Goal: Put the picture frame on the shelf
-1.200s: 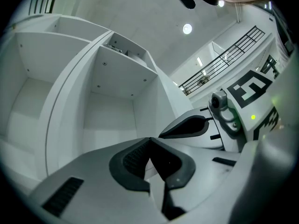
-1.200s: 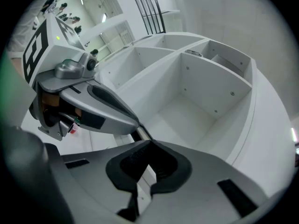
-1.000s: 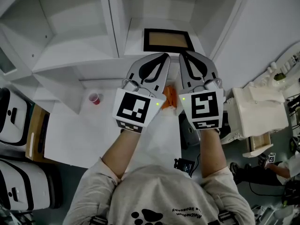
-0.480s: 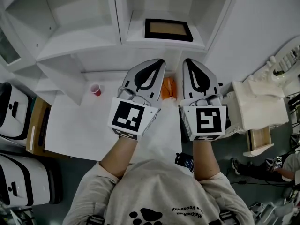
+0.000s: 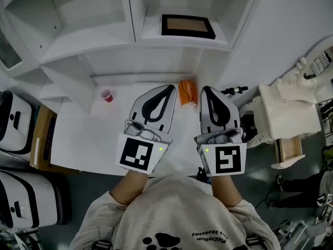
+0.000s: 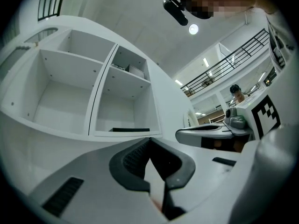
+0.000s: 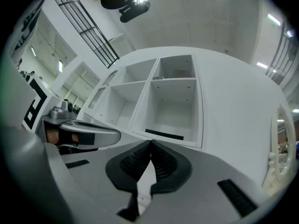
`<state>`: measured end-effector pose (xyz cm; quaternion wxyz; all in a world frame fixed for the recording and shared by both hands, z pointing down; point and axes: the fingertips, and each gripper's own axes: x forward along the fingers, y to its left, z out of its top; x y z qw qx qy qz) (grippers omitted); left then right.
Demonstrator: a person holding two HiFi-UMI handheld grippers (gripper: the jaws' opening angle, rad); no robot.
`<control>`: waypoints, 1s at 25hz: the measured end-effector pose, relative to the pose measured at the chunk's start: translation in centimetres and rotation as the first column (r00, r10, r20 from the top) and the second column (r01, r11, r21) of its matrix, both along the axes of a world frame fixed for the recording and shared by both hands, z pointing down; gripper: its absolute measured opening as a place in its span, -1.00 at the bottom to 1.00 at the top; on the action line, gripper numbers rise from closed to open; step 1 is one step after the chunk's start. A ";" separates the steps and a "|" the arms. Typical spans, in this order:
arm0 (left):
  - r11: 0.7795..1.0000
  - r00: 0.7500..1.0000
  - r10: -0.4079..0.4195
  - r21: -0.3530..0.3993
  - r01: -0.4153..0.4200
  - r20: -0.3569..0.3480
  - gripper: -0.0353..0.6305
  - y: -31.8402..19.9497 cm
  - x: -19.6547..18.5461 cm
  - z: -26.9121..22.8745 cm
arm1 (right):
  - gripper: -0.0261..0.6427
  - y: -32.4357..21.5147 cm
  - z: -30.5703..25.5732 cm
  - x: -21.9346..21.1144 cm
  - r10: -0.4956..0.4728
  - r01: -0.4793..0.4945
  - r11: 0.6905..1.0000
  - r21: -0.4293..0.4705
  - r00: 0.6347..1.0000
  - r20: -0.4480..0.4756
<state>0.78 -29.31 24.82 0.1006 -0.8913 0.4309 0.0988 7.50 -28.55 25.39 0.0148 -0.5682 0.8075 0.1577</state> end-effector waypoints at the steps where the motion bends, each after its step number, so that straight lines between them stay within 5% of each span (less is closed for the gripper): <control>1: 1.000 1.000 -0.002 -0.011 0.002 0.000 -0.83 0.2 -0.2 0.6 | -0.83 0.4 0.5 -0.2 -0.003 0.003 1.000 -0.008 1.000 0.004; 10: 0.998 1.000 -0.007 -0.069 0.008 0.012 -0.83 2.1 -0.7 4.7 | -0.83 2.6 3.0 -1.5 -0.017 0.017 1.000 -0.006 0.997 0.072; 25: 0.987 0.995 0.047 -0.156 -0.034 0.083 -0.83 4.2 0.9 10.5 | -0.83 4.0 8.1 -1.7 -0.050 0.054 0.996 -0.071 0.997 0.062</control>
